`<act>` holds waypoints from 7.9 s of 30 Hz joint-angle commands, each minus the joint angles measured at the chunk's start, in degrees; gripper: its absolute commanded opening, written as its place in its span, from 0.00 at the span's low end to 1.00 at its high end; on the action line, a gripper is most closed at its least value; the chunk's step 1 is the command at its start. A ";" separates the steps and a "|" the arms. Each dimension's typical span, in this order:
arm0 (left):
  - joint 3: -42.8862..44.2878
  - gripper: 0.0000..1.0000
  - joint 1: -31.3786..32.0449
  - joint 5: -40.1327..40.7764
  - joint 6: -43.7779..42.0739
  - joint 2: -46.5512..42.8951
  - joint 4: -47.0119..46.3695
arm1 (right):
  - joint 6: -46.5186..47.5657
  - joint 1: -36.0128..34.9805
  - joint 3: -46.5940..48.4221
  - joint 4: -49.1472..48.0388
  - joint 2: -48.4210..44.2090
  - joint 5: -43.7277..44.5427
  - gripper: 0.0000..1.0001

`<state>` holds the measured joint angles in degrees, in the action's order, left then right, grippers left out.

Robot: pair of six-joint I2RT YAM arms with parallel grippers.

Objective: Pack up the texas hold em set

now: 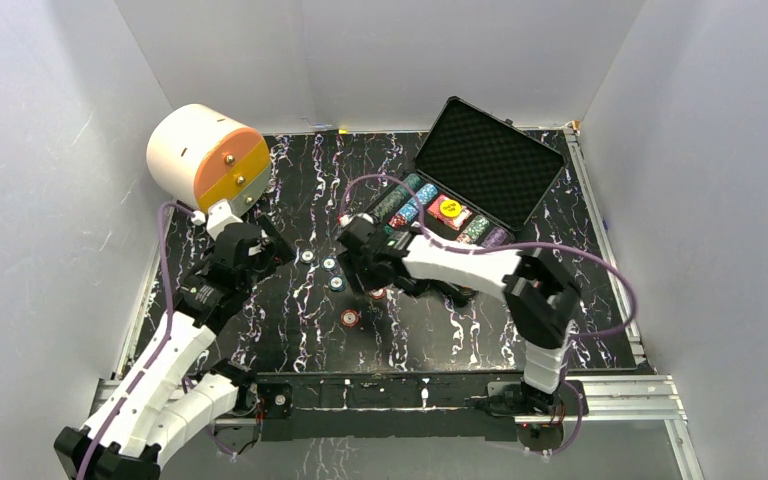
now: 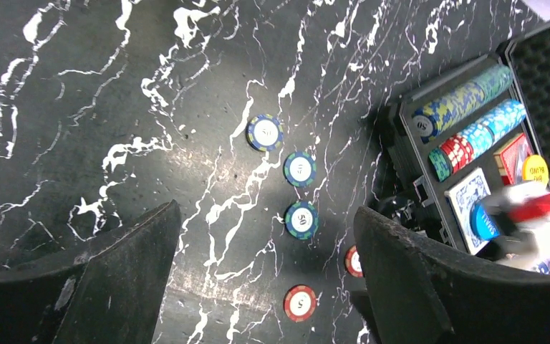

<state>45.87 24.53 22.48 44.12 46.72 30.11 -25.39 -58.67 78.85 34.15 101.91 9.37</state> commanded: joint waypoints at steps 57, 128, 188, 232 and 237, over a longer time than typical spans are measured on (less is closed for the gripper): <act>-7.21 0.98 -0.20 -10.32 3.14 -3.08 -0.74 | -10.62 0.31 5.96 6.25 17.41 5.61 0.46; -32.13 0.27 4.47 -39.18 13.98 10.18 -60.20 | -45.00 3.21 -13.66 -22.47 -6.51 -15.32 0.40; -12.24 0.72 2.00 -32.37 -9.56 1.26 -23.87 | 37.19 16.42 -7.56 12.31 -17.40 -13.45 0.00; -12.35 0.73 2.01 -28.23 -9.15 3.36 -22.98 | 38.19 17.43 -14.40 14.88 -17.70 -3.16 0.00; -12.58 0.74 2.01 -28.72 -8.73 3.09 -23.77 | 38.04 17.49 -14.51 14.39 -17.53 -0.27 0.00</act>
<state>33.43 26.46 -6.42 35.14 51.03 6.66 12.23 -41.36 63.92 49.19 84.60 7.33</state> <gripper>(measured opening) 0.735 0.107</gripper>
